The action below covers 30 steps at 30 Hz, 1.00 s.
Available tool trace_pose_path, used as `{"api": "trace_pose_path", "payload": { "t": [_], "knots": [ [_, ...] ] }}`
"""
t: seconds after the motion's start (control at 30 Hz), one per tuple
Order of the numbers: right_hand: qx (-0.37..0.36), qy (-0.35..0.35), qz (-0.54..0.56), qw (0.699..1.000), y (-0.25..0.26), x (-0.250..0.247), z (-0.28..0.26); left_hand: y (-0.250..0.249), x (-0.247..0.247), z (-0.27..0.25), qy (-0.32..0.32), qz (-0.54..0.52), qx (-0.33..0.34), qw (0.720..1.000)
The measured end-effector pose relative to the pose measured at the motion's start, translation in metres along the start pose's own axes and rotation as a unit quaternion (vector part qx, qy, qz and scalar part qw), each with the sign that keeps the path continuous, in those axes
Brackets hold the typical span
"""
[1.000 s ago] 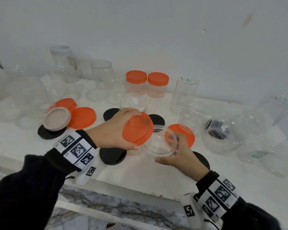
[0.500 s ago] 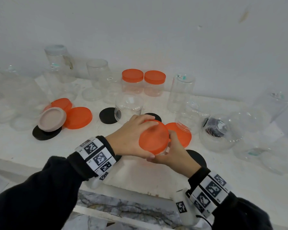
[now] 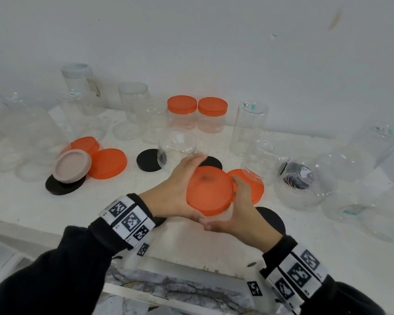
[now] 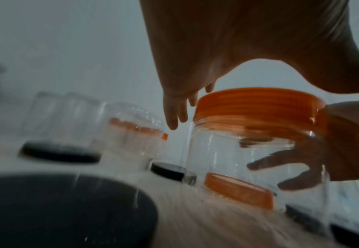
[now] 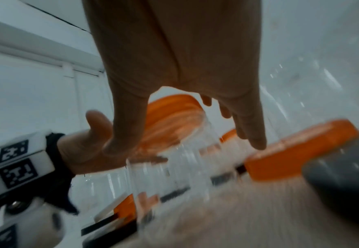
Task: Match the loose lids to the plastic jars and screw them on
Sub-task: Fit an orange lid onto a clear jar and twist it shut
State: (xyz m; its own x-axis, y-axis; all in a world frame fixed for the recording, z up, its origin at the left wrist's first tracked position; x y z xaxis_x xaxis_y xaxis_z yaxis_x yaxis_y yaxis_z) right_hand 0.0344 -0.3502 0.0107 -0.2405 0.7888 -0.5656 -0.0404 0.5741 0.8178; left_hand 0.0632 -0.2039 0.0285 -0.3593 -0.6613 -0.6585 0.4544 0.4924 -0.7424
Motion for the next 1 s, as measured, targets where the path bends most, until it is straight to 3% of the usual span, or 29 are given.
{"api": "trace_pose_path", "payload": {
  "t": [0.1,0.33,0.4,0.53,0.67,0.83,1.0],
  "knots": [
    [-0.057,-0.007,-0.075,0.996,0.022,-0.018,-0.007,0.019,0.002,-0.014,-0.023,-0.099,-0.044,0.994],
    [-0.118,0.055,-0.216,0.968,0.073,-0.015,0.003,0.025,0.011,-0.015,-0.037,-0.148,-0.07,0.986],
    [-0.105,0.093,-0.305,0.942,0.076,-0.001,0.006,0.027,0.012,-0.013,-0.033,-0.165,-0.072,0.983],
    [-0.068,0.097,-0.409,0.905,0.079,0.005,0.019,0.032,0.012,-0.009,-0.033,-0.182,-0.087,0.979],
    [-0.048,0.163,-0.438,0.883,0.078,0.005,0.028,0.035,0.011,-0.007,-0.039,-0.185,-0.094,0.977],
    [-0.089,0.141,-0.44,0.882,0.088,0.005,0.032,0.037,0.007,-0.007,-0.052,-0.152,-0.1,0.982],
    [-0.109,0.179,-0.402,0.891,0.088,-0.002,0.036,0.038,0.006,-0.007,-0.049,-0.151,-0.099,0.982]
  ]
}}
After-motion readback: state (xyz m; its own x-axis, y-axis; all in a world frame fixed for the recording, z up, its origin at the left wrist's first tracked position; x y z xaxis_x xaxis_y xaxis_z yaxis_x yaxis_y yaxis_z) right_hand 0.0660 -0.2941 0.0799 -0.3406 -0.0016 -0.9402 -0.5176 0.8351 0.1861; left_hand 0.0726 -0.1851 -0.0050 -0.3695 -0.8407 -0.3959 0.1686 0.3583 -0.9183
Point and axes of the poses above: each hand's wrist, its own z-axis towards the middle knuckle, its own x-axis out of the palm, y = z × x, the point moved 6 cm from there along z, towards the middle knuckle, and after that the axes turned 5 degrees about x, right-handed, at the moved point
